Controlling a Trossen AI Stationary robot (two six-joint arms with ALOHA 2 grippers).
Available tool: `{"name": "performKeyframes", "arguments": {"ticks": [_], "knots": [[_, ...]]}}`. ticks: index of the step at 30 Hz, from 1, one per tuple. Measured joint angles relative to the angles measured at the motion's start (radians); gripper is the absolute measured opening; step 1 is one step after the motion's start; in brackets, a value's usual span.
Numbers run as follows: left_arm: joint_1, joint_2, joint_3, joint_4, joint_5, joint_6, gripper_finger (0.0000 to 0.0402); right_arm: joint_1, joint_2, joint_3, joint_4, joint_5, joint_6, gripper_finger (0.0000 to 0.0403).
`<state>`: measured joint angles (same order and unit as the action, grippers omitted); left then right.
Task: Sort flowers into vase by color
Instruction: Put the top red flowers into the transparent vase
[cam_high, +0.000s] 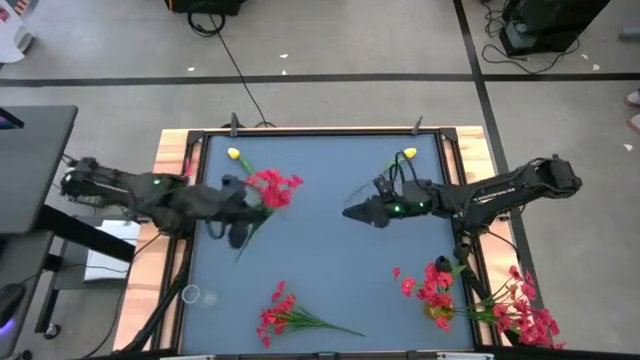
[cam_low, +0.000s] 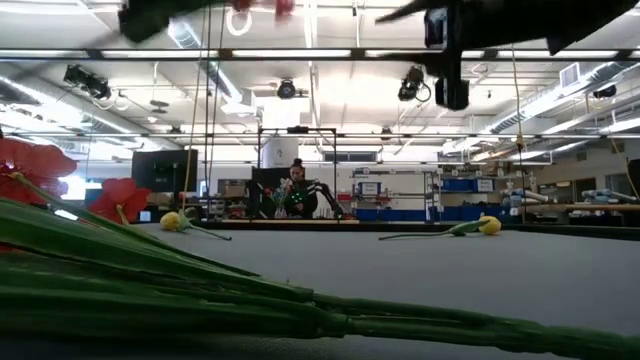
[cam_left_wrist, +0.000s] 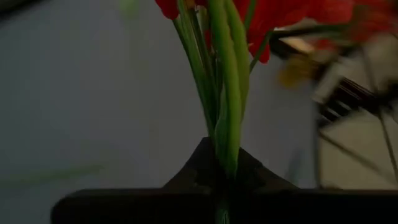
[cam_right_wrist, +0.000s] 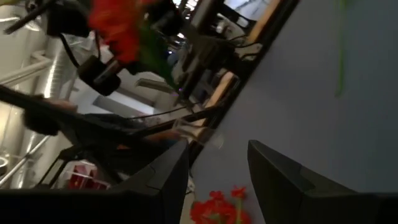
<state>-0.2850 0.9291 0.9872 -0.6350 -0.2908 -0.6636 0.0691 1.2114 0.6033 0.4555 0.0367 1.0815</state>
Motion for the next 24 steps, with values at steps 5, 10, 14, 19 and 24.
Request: {"name": "performKeyframes", "arguments": {"ticks": [5, 10, 14, 19, 24], "knots": [[-0.160, 0.000, 0.091, -0.002, -0.004, 0.170, 0.0013, 0.107, 0.013, 0.000, 0.077, 0.089, 0.000, 0.0173], [-0.290, -0.004, 0.111, 0.037, -0.005, 0.270, 0.0013, 0.178, 0.026, 0.000, 0.117, 0.190, -0.010, 0.0174], [-0.375, -0.025, 0.111, 0.112, -0.028, 0.387, 0.0013, 0.206, 0.031, 0.000, 0.120, 0.303, -0.002, 0.0174], [-0.495, -0.059, 0.112, 0.176, -0.054, 0.467, 0.0013, 0.212, 0.031, 0.000, 0.117, 0.443, 0.124, 0.0174], [-0.680, -0.092, 0.112, 0.122, -0.104, 0.453, 0.0009, 0.201, 0.031, 0.000, 0.114, 0.535, 0.244, 0.0174]]}}
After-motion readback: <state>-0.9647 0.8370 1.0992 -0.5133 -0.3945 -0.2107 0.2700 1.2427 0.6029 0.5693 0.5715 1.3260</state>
